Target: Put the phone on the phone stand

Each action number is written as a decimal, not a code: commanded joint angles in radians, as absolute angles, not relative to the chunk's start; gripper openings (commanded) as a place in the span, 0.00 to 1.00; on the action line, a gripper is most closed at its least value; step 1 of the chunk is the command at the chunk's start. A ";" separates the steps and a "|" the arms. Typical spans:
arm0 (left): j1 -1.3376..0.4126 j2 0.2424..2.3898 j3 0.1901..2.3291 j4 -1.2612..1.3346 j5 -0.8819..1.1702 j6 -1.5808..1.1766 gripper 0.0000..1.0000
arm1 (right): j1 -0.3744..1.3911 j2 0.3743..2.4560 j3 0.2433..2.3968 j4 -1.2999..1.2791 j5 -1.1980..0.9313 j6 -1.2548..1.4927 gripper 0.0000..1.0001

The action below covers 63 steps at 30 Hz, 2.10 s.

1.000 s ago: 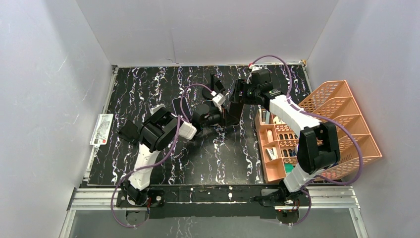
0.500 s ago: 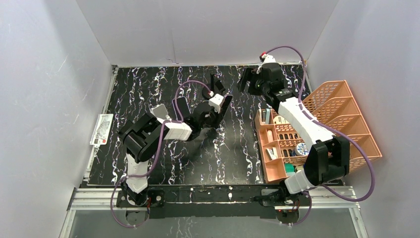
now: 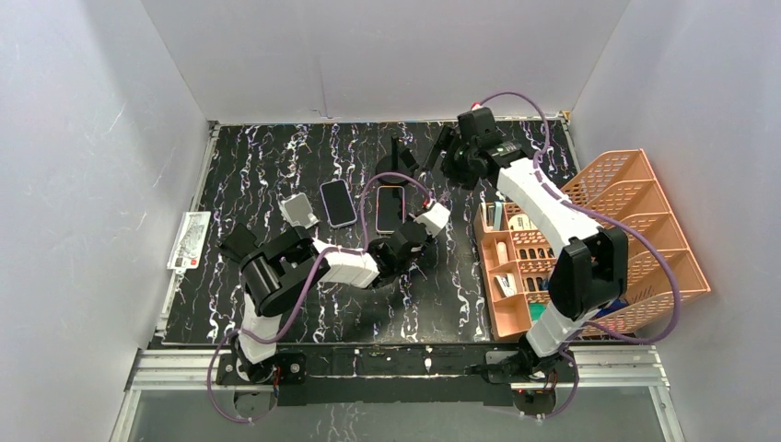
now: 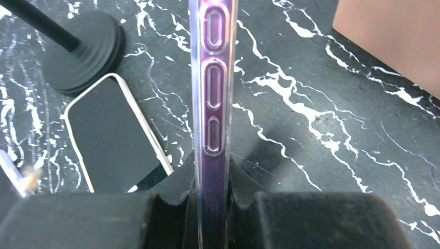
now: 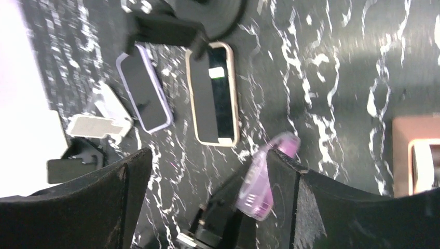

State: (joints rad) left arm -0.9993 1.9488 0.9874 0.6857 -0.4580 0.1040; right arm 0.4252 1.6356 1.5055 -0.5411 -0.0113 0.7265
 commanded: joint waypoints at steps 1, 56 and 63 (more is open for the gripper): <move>-1.002 1.876 0.974 0.802 -0.600 0.178 0.00 | 0.442 1.633 1.560 -0.737 0.079 0.800 0.90; -1.032 1.931 1.056 0.801 -0.623 0.262 0.00 | 0.499 1.714 1.505 -0.756 0.112 0.905 0.63; -1.032 1.919 1.035 0.801 -0.614 0.272 0.00 | 0.499 1.723 1.520 -0.749 0.163 0.899 0.61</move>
